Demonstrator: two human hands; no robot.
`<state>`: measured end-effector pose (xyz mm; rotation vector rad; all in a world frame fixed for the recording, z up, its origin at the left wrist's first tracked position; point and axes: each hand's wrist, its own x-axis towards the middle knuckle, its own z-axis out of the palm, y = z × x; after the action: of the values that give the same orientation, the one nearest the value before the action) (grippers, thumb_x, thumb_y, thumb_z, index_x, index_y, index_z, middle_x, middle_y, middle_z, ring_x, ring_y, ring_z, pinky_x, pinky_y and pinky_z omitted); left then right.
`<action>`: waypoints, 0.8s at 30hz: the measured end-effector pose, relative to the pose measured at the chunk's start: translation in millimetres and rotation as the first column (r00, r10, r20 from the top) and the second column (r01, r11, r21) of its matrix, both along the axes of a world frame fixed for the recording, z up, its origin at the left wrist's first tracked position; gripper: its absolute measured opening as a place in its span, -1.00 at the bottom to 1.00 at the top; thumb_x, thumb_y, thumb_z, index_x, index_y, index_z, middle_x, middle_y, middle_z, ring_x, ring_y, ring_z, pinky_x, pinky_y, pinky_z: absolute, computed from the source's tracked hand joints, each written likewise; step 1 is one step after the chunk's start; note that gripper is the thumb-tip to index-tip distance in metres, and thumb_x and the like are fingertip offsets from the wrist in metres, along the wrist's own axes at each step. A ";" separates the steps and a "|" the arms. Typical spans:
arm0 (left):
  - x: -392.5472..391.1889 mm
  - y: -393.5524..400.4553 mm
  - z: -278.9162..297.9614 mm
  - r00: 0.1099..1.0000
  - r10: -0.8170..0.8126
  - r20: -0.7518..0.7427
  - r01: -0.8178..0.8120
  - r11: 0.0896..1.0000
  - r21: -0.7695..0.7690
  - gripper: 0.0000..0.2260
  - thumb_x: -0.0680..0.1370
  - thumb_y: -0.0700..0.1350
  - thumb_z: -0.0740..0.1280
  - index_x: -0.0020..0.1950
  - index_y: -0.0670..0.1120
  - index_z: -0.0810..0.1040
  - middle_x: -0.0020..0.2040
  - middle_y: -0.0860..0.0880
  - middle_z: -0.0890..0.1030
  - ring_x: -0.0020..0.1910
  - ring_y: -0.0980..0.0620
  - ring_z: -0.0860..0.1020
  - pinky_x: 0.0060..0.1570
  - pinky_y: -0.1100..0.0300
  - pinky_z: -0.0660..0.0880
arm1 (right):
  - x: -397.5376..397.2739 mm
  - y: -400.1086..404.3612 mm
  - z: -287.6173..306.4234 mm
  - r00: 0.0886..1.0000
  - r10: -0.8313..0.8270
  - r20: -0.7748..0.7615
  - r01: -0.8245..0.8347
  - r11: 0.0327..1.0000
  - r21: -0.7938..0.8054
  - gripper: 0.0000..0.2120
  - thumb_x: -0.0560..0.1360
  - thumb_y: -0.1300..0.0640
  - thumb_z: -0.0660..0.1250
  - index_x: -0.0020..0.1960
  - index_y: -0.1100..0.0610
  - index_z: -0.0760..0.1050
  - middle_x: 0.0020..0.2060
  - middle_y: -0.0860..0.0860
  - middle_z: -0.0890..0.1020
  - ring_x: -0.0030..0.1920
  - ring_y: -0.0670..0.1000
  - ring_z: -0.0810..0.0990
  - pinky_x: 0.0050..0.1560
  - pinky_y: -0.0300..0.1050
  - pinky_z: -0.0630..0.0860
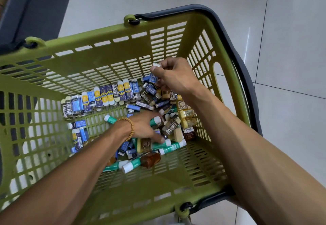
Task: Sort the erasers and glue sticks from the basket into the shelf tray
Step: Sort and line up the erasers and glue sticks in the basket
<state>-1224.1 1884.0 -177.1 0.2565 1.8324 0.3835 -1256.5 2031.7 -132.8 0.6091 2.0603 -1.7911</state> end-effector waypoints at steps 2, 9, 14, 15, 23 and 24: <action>3.7 3.4 -1.5 0.998 -0.051 -0.022 0.051 0.999 -0.009 -0.16 0.34 0.04 0.57 0.53 0.02 0.23 0.54 -0.03 0.25 0.45 -0.09 0.30 0.41 0.06 0.30 | 0.5 0.2 -0.2 1.000 0.006 0.002 -0.006 1.000 0.003 -0.76 0.56 0.13 0.40 0.04 0.34 0.56 -0.29 0.07 0.57 -0.30 0.00 0.56 -0.29 -0.16 0.51; 5.2 -18.2 -4.5 0.997 0.030 0.070 -0.026 0.998 -0.059 -0.16 0.36 0.08 0.55 0.50 -0.11 0.23 0.43 -0.04 0.38 0.29 -0.04 0.42 0.21 0.22 0.36 | 0.5 -0.4 0.2 1.000 0.022 0.006 -0.022 1.000 0.008 -0.77 0.56 0.13 0.39 0.04 0.32 0.57 -0.27 0.06 0.57 -0.30 -0.02 0.55 -0.24 -0.15 0.52; 16.2 -35.6 -10.3 0.986 0.114 0.125 -0.108 0.993 -0.056 -0.19 0.33 0.18 0.54 0.45 -0.07 0.28 0.42 0.01 0.38 0.31 -0.03 0.41 0.26 0.18 0.36 | 2.3 -1.3 0.1 0.999 0.045 0.010 -0.045 0.999 0.004 -0.85 0.56 0.13 0.39 -0.04 0.24 0.55 -0.31 0.05 0.56 -0.33 -0.03 0.54 -0.23 -0.12 0.51; 17.8 -37.8 -10.3 0.981 0.136 0.137 -0.129 0.990 -0.059 -0.15 0.31 0.17 0.55 0.47 -0.09 0.26 0.43 0.00 0.37 0.33 -0.04 0.40 0.28 0.17 0.36 | 2.6 -2.0 0.0 0.999 0.048 0.009 -0.048 0.999 0.002 -0.85 0.57 0.14 0.39 -0.04 0.23 0.54 -0.32 0.04 0.55 -0.34 -0.05 0.53 -0.26 -0.15 0.50; 24.4 -48.5 2.7 0.920 0.312 0.236 -0.328 0.944 0.031 0.11 0.04 0.26 0.64 0.46 -0.12 0.30 0.44 -0.01 0.36 0.38 -0.05 0.37 0.41 0.01 0.31 | 5.2 -3.7 -3.1 0.998 0.051 0.032 -0.050 0.999 -0.021 -0.87 0.57 0.13 0.39 -0.11 0.15 0.52 -0.33 0.01 0.55 -0.35 -0.07 0.53 -0.29 -0.16 0.50; 24.6 -47.8 4.7 0.910 0.338 0.240 -0.360 0.931 0.056 -0.14 0.17 0.13 0.64 0.37 -0.11 0.42 0.37 -0.02 0.42 0.31 -0.03 0.42 0.37 0.03 0.36 | 5.5 -4.0 -3.0 0.998 0.048 0.034 -0.047 0.998 -0.028 -0.88 0.57 0.13 0.39 -0.10 0.16 0.51 -0.34 0.00 0.54 -0.36 -0.06 0.53 -0.31 -0.16 0.49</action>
<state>-1199.6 1836.2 -172.4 -0.0525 1.6327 0.7261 -1250.9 2027.7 -135.8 0.5744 2.0074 -1.7663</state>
